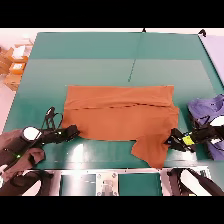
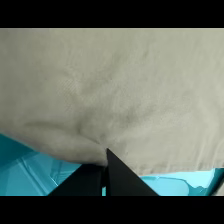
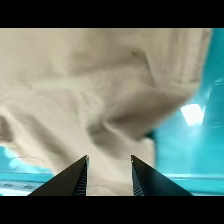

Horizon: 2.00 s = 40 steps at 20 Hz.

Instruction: Fold the shirts.

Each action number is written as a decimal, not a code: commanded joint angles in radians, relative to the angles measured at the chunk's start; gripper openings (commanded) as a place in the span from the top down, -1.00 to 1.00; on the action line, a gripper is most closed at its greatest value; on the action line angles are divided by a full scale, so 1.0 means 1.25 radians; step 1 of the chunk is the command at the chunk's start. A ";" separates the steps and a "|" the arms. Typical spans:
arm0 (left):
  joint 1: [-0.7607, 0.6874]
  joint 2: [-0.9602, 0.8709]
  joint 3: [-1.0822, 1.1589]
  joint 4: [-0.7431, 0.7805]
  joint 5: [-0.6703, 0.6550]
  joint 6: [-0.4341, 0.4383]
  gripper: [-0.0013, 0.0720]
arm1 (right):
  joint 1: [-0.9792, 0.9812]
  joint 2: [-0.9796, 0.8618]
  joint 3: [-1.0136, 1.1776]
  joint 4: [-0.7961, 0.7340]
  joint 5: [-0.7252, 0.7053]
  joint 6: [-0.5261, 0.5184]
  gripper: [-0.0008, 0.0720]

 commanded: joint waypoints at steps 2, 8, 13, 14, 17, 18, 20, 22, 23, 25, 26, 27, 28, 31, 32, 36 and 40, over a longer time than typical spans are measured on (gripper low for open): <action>0.000 0.001 0.001 0.001 0.000 0.001 0.90 | -0.081 0.062 0.005 -0.077 0.052 0.039 0.32; 0.000 0.001 0.001 0.001 0.000 0.021 0.90 | -0.164 0.003 -0.051 -0.002 -0.019 0.025 -0.20; 0.000 0.001 0.001 0.001 0.000 0.021 0.90 | -0.162 -0.057 -0.115 0.088 -0.092 -0.028 -0.20; 0.000 0.001 0.001 0.001 -0.001 0.021 0.91 | -0.162 -0.064 -0.128 0.103 -0.097 -0.041 -0.20; 0.000 0.001 0.001 0.001 -0.005 0.021 0.90 | -0.159 -0.068 -0.121 0.152 -0.096 -0.093 0.04; 0.000 0.001 0.001 0.001 -0.007 0.021 0.90 | -0.159 -0.068 -0.116 0.180 -0.092 -0.119 0.29; 0.000 0.001 0.001 0.001 -0.021 0.021 0.90 | -0.159 -0.066 -0.086 0.198 -0.056 -0.136 0.93; 0.000 0.007 0.014 0.026 -0.076 0.019 0.91 | -0.160 -0.053 -0.048 0.193 -0.025 -0.128 0.93; 0.000 0.007 0.036 0.068 -0.125 -0.003 0.91 | -0.160 -0.034 -0.032 0.171 -0.013 -0.102 0.93; 0.000 0.007 0.105 0.210 -0.240 -0.082 0.91 | -0.160 0.020 0.002 0.079 0.033 -0.034 0.93; 0.000 0.007 0.149 0.293 -0.298 -0.129 0.91 | -0.160 0.046 0.017 0.027 0.052 -0.002 0.93; 0.000 0.007 0.194 0.365 -0.351 -0.168 0.91 | -0.160 0.069 0.026 -0.006 0.062 0.030 0.93; 0.000 0.007 0.233 0.403 -0.391 -0.176 0.91 | -0.160 0.085 0.033 -0.009 0.071 0.033 0.93; 0.000 0.003 0.338 0.424 -0.456 -0.167 0.91 | -0.146 0.089 0.067 0.076 0.085 0.013 0.93; 0.000 0.002 0.368 0.426 -0.458 -0.166 0.91 | -0.139 0.088 0.091 0.109 0.084 0.008 0.93; 0.000 -0.073 0.503 0.447 -0.448 -0.114 0.91 | -0.087 0.038 0.235 0.184 0.039 0.008 0.93; 0.000 -0.260 0.678 0.472 -0.448 -0.066 0.91 | -0.016 -0.115 0.409 0.226 -0.022 0.009 0.93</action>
